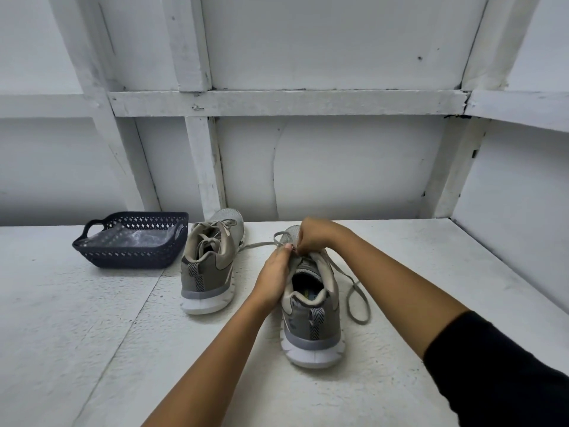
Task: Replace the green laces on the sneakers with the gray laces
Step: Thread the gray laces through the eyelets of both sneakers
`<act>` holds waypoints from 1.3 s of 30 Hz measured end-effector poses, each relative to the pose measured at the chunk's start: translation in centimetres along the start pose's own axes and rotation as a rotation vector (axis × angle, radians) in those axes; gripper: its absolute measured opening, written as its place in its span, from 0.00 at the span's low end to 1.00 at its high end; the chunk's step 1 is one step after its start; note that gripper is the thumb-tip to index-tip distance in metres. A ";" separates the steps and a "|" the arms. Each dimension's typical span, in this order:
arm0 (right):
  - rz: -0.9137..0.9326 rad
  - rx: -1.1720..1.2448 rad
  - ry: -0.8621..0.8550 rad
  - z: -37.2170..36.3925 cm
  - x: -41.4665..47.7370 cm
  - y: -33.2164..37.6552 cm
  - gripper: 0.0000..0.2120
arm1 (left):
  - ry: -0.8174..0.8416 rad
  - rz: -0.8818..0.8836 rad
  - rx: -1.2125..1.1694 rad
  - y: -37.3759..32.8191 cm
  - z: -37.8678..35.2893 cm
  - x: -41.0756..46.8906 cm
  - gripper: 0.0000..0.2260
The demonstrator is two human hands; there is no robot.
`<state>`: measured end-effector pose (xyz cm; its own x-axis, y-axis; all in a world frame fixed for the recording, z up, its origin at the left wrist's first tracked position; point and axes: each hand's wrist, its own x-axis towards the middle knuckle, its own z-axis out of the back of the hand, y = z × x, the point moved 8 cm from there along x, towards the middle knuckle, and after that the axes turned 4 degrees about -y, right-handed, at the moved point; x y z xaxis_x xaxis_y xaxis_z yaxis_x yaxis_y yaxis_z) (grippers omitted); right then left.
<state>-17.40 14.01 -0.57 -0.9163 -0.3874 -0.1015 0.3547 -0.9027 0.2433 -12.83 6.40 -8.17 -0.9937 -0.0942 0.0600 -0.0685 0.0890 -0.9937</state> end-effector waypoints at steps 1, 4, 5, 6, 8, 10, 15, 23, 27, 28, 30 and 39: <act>0.012 0.002 -0.003 -0.1 0.2 0.0 0.08 | 0.010 0.001 0.001 0.3 0.0 0.2 0.18; 0.077 0.163 -0.052 0.2 -0.4 -0.3 0.06 | 0.000 0.013 0.033 0.3 0.1 0.2 0.18; 0.105 0.236 -0.071 0.5 -1.0 -0.4 0.06 | 0.011 -0.001 0.023 0.2 0.0 0.3 0.19; 0.124 0.309 -0.088 0.9 -1.9 -0.6 0.06 | 0.003 -0.006 0.029 0.0 0.0 0.1 0.20; 0.163 0.421 -0.123 1.8 -3.9 -0.9 0.07 | -0.001 -0.004 0.050 0.1 0.1 0.1 0.21; 0.211 0.484 -0.130 2.4 -6.2 -1.2 0.06 | -0.008 -0.007 0.052 -0.1 0.1 0.0 0.22; 0.263 0.569 -0.087 2.5 -10.5 -1.1 0.11 | 0.007 -0.036 0.081 0.1 0.0 0.3 0.24; 0.248 0.609 -0.035 1.3 -12.2 -0.2 0.13 | -0.032 0.009 0.125 0.0 0.2 0.3 0.26; 0.103 0.740 -0.290 3.8 -11.7 -0.4 0.17 | 0.017 -0.031 0.226 -1.7 -0.2 -0.7 0.23; 0.041 0.875 -0.346 4.5 -11.6 -0.7 0.17 | 0.007 -0.030 0.260 -2.2 -0.1 -1.0 0.21; -0.062 1.186 -0.366 5.4 -11.2 -0.8 0.17 | -0.091 -0.046 0.324 -3.3 0.9 -1.4 0.14; -0.020 1.978 -0.303 10.2 -8.0 1.8 0.12 | 0.366 -0.226 0.348 -11.9 -4.1 -5.7 0.14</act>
<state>-11.33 17.42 10.52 -0.9878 -0.1523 -0.0328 -0.1180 0.5945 0.7954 -6.74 9.96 3.66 -0.9277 0.2837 0.2427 -0.3120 -0.2320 -0.9213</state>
